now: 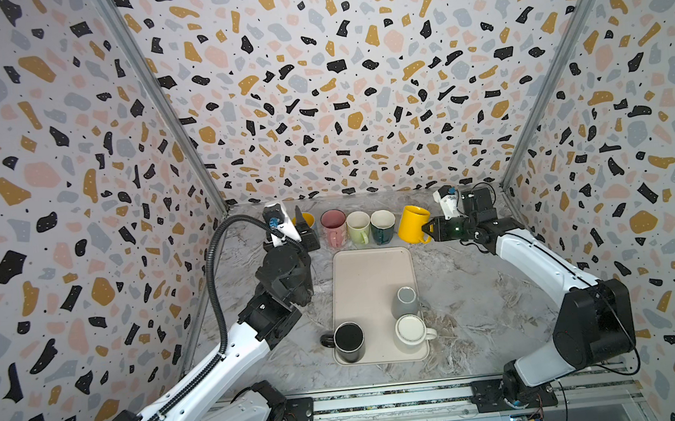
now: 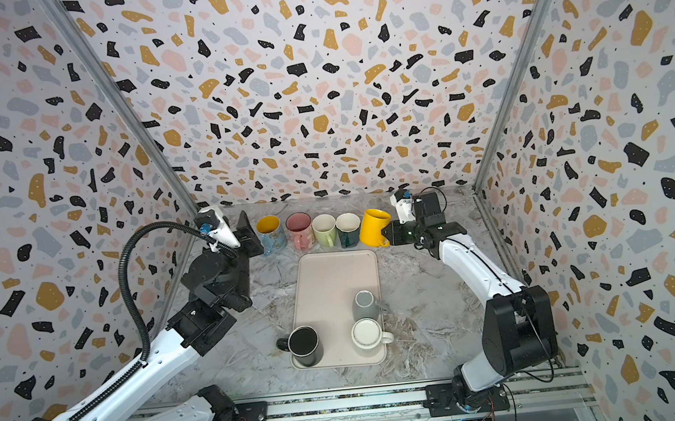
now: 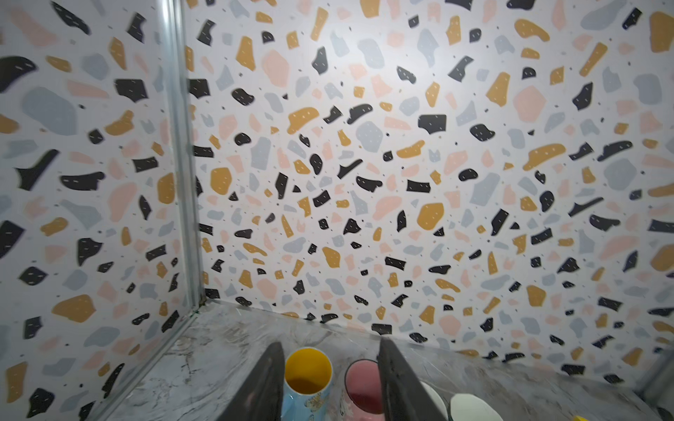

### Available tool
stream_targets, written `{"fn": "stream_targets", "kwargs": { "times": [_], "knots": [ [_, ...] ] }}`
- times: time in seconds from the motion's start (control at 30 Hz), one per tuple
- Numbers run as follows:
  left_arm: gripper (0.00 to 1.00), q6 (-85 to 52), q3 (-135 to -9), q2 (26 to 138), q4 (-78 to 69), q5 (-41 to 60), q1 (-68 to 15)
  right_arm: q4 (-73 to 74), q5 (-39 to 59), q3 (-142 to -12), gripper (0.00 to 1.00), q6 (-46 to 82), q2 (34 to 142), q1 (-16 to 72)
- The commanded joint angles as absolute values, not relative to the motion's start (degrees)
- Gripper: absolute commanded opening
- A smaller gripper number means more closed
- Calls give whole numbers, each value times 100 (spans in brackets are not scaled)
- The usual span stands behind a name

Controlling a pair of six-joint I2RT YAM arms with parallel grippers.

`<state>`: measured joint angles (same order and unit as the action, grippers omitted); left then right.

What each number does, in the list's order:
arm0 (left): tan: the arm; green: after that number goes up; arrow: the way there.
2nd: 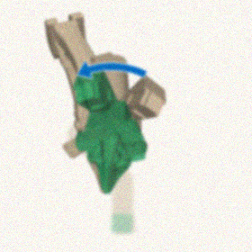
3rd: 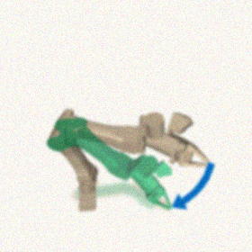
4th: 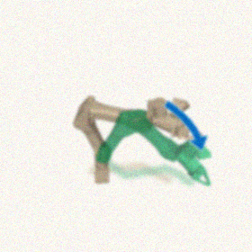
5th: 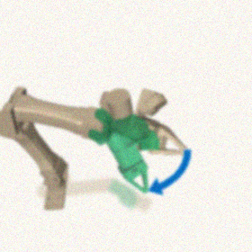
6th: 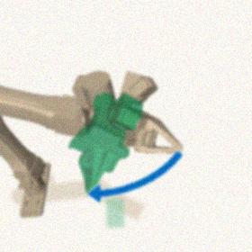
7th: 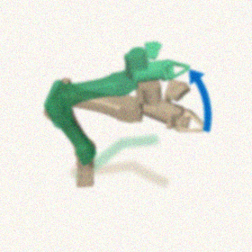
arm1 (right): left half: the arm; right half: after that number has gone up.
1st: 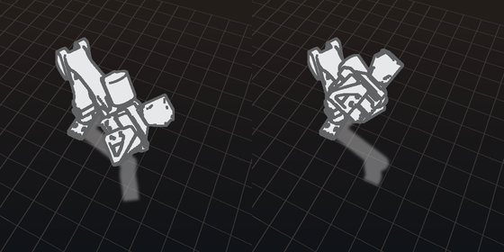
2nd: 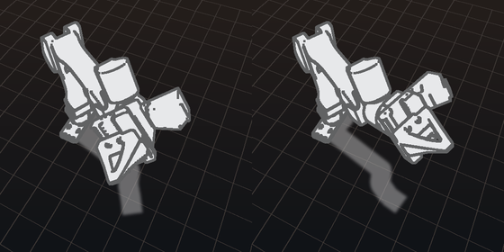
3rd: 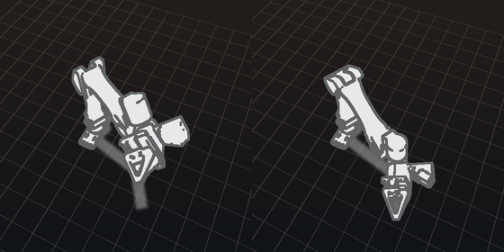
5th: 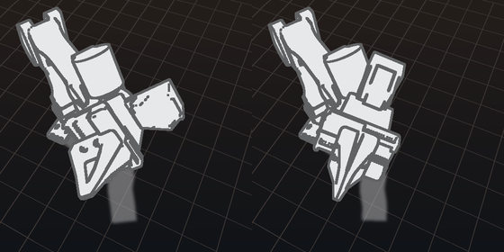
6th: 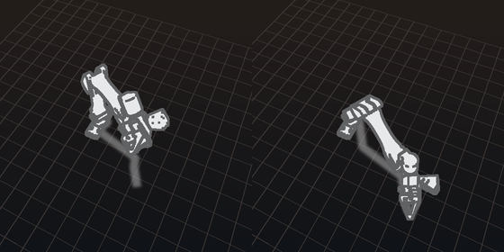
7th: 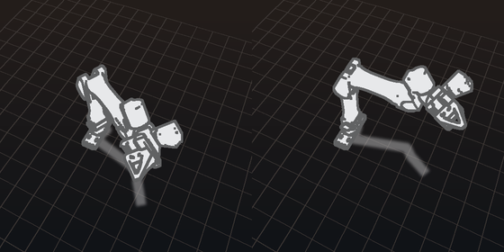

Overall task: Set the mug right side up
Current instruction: 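Carry the yellow mug beside the dark green mug while the left arm withdraws, then lower the upright yellow mug onto the table with the right gripper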

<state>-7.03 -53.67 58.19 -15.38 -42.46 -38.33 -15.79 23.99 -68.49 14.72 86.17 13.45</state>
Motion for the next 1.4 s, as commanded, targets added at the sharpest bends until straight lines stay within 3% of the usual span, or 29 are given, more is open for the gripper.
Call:
{"fn": "stream_targets", "kwargs": {
  "times": [0.0, 0.4, 0.6, 0.87, 1.37],
  "knots": [
    [44, -1666, -5688, 6030, -660, -2804, -3483, -1056, 1814, -6914, 0, 1482, 8318, 1370],
    [49, -2972, -5535, 6663, -991, 635, -2076, -561, 533, -6898, 0, 1056, 8806, 1934],
    [52, -3198, -5467, 6889, -1249, 1633, -1788, -211, 23, -6821, 0, 999, 9037, 2039],
    [54, -3411, -5288, 7013, -1697, 2246, -1588, 289, -101, -6692, 0, 1055, 9288, 2041],
    [60, -3471, -4993, 6968, -1879, 2449, -1505, 1074, -10, -6450, 0, 1166, 9733, 2048]
  ]
}}
